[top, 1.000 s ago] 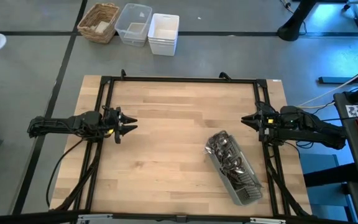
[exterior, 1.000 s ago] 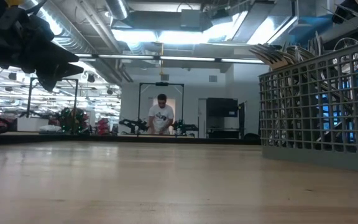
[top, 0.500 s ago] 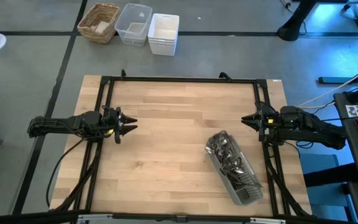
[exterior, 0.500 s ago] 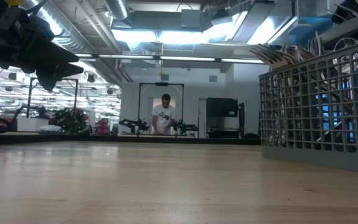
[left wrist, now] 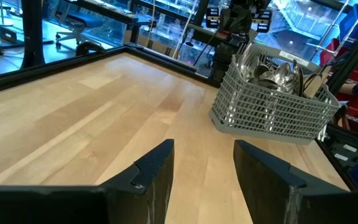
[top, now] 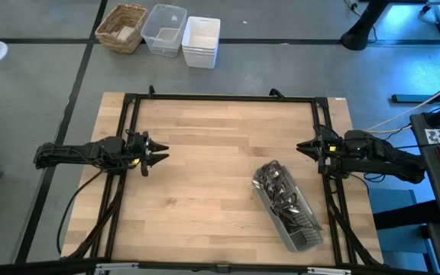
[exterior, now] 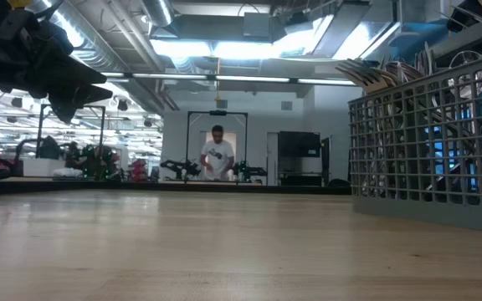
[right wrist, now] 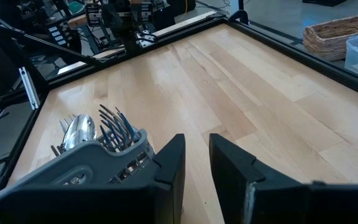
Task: Sort silverware
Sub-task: Return to Home Position
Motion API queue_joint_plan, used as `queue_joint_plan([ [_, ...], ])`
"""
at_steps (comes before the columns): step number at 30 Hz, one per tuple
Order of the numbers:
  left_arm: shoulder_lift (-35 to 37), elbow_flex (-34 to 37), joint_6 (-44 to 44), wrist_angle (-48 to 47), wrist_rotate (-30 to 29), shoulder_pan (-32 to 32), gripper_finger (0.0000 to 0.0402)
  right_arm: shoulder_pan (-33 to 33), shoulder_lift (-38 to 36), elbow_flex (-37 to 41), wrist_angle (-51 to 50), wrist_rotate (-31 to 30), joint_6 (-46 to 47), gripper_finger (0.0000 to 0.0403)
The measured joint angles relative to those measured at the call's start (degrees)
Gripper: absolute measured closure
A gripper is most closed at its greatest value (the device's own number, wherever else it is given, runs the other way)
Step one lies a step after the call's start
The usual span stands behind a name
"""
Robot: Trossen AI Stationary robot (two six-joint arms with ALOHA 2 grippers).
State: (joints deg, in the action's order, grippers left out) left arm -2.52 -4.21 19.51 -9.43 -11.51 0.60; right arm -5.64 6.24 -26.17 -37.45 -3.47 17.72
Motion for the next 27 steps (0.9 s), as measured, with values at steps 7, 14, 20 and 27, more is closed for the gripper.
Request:
queue_joint_plan([
  [7,0.0,0.0,-0.5,0.0,0.0,0.0,0.0242,0.0,0.0,0.0,0.0,0.0,0.0,0.0327],
  [14,0.0,0.0,-0.9,0.0,0.0,0.0,0.0242,0.0,0.0,0.0,0.0,0.0,0.0,0.0327],
  [20,0.0,0.0,-0.2,0.0,0.0,0.0,0.0243,0.0,0.0,0.0,0.0,0.0,0.0,0.0327],
  [27,0.0,0.0,-0.2,0.0,0.0,0.0,0.0242,0.0,0.0,0.0,0.0,0.0,0.0,0.0327],
])
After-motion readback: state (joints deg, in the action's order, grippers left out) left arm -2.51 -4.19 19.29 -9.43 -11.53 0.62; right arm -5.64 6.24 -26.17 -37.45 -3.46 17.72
